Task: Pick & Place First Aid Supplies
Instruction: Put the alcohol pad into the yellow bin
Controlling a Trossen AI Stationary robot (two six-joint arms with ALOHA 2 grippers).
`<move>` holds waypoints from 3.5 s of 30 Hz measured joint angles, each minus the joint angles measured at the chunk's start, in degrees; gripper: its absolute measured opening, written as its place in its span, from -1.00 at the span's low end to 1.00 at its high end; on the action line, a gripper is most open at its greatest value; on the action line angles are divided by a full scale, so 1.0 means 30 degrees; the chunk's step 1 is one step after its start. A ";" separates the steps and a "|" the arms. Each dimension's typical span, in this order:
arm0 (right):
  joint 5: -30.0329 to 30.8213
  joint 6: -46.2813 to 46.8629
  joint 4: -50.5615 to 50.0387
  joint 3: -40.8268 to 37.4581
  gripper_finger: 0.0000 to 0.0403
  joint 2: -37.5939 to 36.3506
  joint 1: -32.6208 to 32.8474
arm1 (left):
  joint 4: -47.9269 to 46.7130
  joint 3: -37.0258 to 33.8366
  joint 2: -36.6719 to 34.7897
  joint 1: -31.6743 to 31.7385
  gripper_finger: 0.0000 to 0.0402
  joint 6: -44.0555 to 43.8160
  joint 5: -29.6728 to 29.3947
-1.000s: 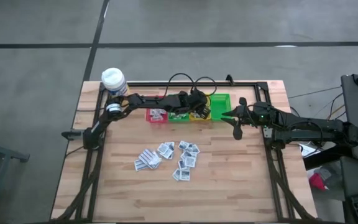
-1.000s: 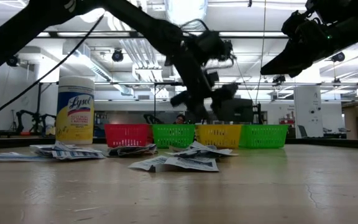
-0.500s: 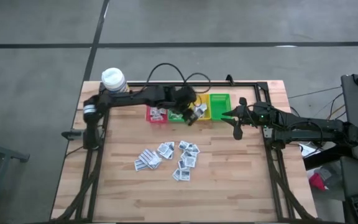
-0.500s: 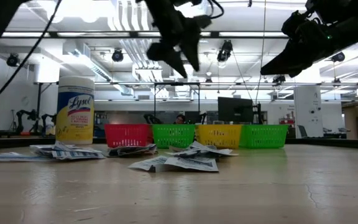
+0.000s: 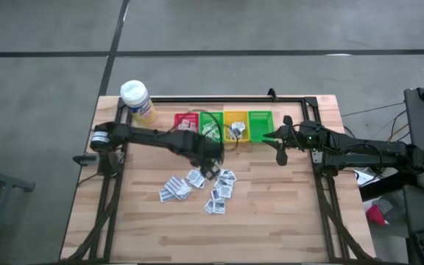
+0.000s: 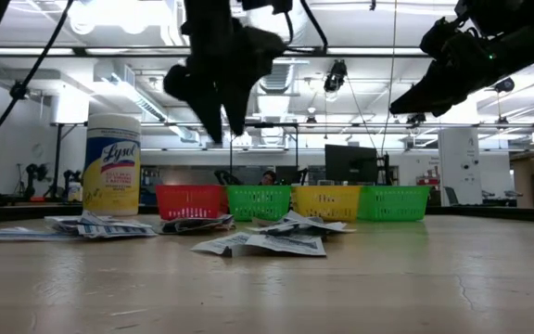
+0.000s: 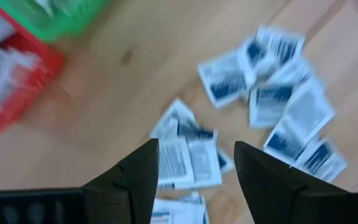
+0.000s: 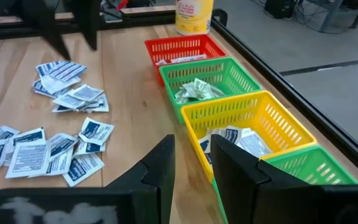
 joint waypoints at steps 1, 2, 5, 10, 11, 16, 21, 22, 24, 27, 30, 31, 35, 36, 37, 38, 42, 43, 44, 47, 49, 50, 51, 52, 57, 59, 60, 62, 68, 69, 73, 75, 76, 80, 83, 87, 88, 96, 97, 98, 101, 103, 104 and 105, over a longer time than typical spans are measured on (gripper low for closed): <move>-0.0001 -0.0007 0.0001 0.0000 -0.48 -0.0007 0.0000 | 0.0068 -0.0379 0.0020 -0.0248 0.01 -0.0165 0.0000; 0.0001 -0.0053 -0.0009 0.0000 -0.48 -0.0002 0.0000 | 0.0094 -0.0739 0.0027 -0.0481 0.01 -0.0365 0.0007; -0.0001 -0.0350 -0.0010 0.0000 -0.46 -0.0004 0.0000 | 0.0665 -0.1850 0.0013 -0.1090 0.01 -0.0910 0.0015; -0.0001 -0.0345 -0.0013 0.0000 -0.45 -0.0007 0.0000 | 0.2479 -0.3680 0.0013 -0.1842 0.01 -0.1021 0.0066; -0.0001 -0.0342 -0.0013 0.0000 -0.45 -0.0004 0.0000 | 0.2864 -0.3992 0.0013 -0.1937 0.01 -0.1025 0.0066; -0.0001 -0.0328 -0.0013 0.0000 -0.47 -0.0007 0.0000 | 0.3948 -0.5262 0.0013 -0.2058 0.01 -0.1084 0.0124; -0.0001 -0.0284 -0.0020 0.0000 -0.50 -0.0001 0.0000 | 0.4083 -0.5785 0.0013 -0.2058 0.01 -0.1708 0.0122; -0.0001 -0.0284 -0.0017 0.0000 -0.50 -0.0006 0.0000 | 0.4124 -0.5785 0.0013 -0.2058 0.01 -0.1705 0.0117; -0.0001 -0.0284 -0.0015 0.0000 -0.50 -0.0007 0.0000 | 0.4145 -0.5785 0.0013 -0.2058 0.01 -0.1647 0.0116; -0.0001 -0.0284 -0.0017 0.0000 -0.48 -0.0003 0.0000 | 0.4343 -0.5785 0.0013 -0.2058 0.01 -0.1626 0.0048; -0.0001 -0.0284 -0.0015 0.0000 -0.46 -0.0005 0.0000 | 0.4758 -0.5800 0.0083 -0.2058 0.01 -0.1608 0.0015; -0.0001 -0.0284 -0.0013 0.0000 -0.45 -0.0007 0.0000 | 0.4828 -0.5800 0.0135 -0.2058 0.01 -0.1599 0.0015; -0.0001 -0.0277 -0.0013 0.0000 -0.44 -0.0006 -0.0008 | 0.4807 -0.5803 0.0600 -0.2058 0.01 -0.1597 0.0029; -0.0001 -0.0277 -0.0013 0.0000 -0.44 -0.0007 -0.0014 | 0.4765 -0.5807 0.0717 -0.2058 0.01 -0.1590 0.0036; -0.0001 -0.0277 -0.0017 0.0000 -0.44 0.0000 -0.0008 | 0.4774 -0.5807 0.0870 -0.2058 0.01 -0.1597 0.0036; -0.0001 -0.0277 -0.0013 0.0000 -0.44 -0.0007 -0.0015 | 0.4745 -0.5807 0.0933 -0.2058 0.01 -0.1639 0.0039; -0.0001 -0.0277 -0.0060 0.0000 -0.46 -0.0007 -0.0009 | 0.4433 -0.5807 0.1165 -0.2007 0.01 -0.2449 -0.0316; -0.0001 -0.0273 -0.0071 0.0000 -0.46 -0.0007 -0.0007 | 0.4413 -0.5807 0.1179 -0.2007 0.01 -0.2625 -0.0428; -0.0001 -0.0232 -0.0075 0.0000 -0.47 -0.0007 -0.0007 | 0.4399 -0.5807 0.1179 -0.2000 0.01 -0.2731 -0.0473; -0.0008 0.0013 -0.0093 0.0000 -0.48 -0.0007 -0.0007 | 0.4319 -0.5807 0.1179 -0.1958 0.01 -0.2980 -0.0517; -0.0009 0.0080 -0.0093 0.0000 -0.49 -0.0007 -0.0007 | 0.4281 -0.5807 0.1179 -0.1948 0.01 -0.3058 -0.0510; -0.0009 0.0080 -0.0100 0.0000 -0.49 -0.0007 -0.0007 | 0.4277 -0.5803 0.1179 -0.1938 0.01 -0.3110 -0.0510; -0.0009 0.0085 -0.0101 0.0000 -0.49 -0.0007 -0.0007 | 0.4191 -0.5758 0.1179 -0.1927 0.01 -0.3182 -0.0517; -0.0009 0.0087 -0.0101 0.0000 -0.49 -0.0007 -0.0007 | 0.4074 -0.5689 0.1179 -0.1926 0.01 -0.3227 -0.0514; -0.0009 0.0080 -0.0101 0.0000 -0.46 -0.0007 -0.0007 | 0.3299 -0.5225 0.1142 -0.1883 0.01 -0.3552 -0.0788; -0.0008 0.0080 -0.0101 0.0000 -0.45 -0.0007 -0.0002 | 0.2726 -0.4907 0.1128 -0.1883 0.01 -0.3564 -0.1045; -0.0007 0.0080 -0.0101 0.0000 -0.44 -0.0007 0.0000 | 0.2556 -0.4775 0.1121 -0.1883 0.01 -0.3564 -0.1195; -0.0009 0.0080 -0.0101 0.0000 -0.43 -0.0007 0.0000 | 0.2578 -0.4721 0.1106 -0.1890 0.01 -0.3451 -0.1405; -0.0009 0.0091 -0.0101 0.0000 -0.46 -0.0007 0.0000 | 0.2554 -0.5346 0.1106 -0.1883 0.01 -0.2986 -0.1326; -0.0008 0.0154 -0.0101 0.0000 -0.47 -0.0007 0.0000 | 0.2541 -0.5479 0.1106 -0.1865 0.01 -0.3057 -0.1339; -0.0001 0.0153 -0.0101 0.0000 -0.49 -0.0007 0.0000 | 0.2736 -0.5746 0.1106 -0.1810 0.01 -0.3134 -0.1326; -0.0004 0.0160 -0.0098 0.0000 -0.50 -0.0007 0.0000 | 0.2792 -0.5759 0.1106 -0.1810 0.01 -0.3134 -0.1369; -0.0007 0.0153 -0.0101 0.0000 -0.50 -0.0007 0.0000 | 0.2796 -0.5770 0.1106 -0.1805 0.01 -0.3137 -0.1409; -0.0006 0.0174 -0.0094 0.0000 -0.49 -0.0007 0.0000 | 0.3245 -0.5778 0.1113 -0.1759 0.01 -0.3156 -0.1464; -0.0004 0.0185 -0.0093 0.0000 -0.46 -0.0007 0.0000 | 0.3284 -0.5876 0.1113 -0.1759 0.01 -0.3163 -0.1705; -0.0009 0.0226 -0.0093 0.0000 -0.44 -0.0007 0.0000 | 0.3423 -0.6424 0.1382 -0.1707 0.01 -0.3335 -0.1685; -0.0001 0.0233 -0.0093 0.0000 -0.44 -0.0007 -0.0007 | 0.3583 -0.6569 0.1438 -0.1682 0.01 -0.3382 -0.1521; -0.0001 0.0233 -0.0086 0.0000 -0.47 -0.0006 -0.0007 | 0.3755 -0.6834 0.1580 -0.1628 0.00 -0.3581 -0.1103; -0.0002 0.0233 -0.0086 0.0000 -0.48 -0.0007 -0.0007 | 0.3762 -0.6816 0.1587 -0.1628 0.00 -0.3534 -0.1104; -0.0001 0.0233 -0.0086 0.0000 -0.48 -0.0007 -0.0007 | 0.3765 -0.6805 0.1587 -0.1628 -0.02 -0.3487 -0.1107; -0.0001 0.0233 -0.0086 0.0000 -0.50 -0.0007 -0.0007 | 0.3787 -0.6812 0.1601 -0.1621 -0.10 -0.3466 -0.1100; -0.0003 0.0233 -0.0086 0.0000 -0.50 -0.0007 -0.0007 | 0.3860 -0.6812 0.1614 -0.1606 -0.17 -0.3455 -0.1120; -0.0006 0.0228 -0.0086 0.0000 -0.50 -0.0003 -0.0007 | 0.3933 -0.6820 0.1616 -0.1606 -0.21 -0.3455 -0.1122; -0.0004 0.0226 -0.0086 0.0000 -0.50 -0.0005 -0.0007 | 0.4060 -0.6820 0.1620 -0.1606 -0.24 -0.3443 -0.1106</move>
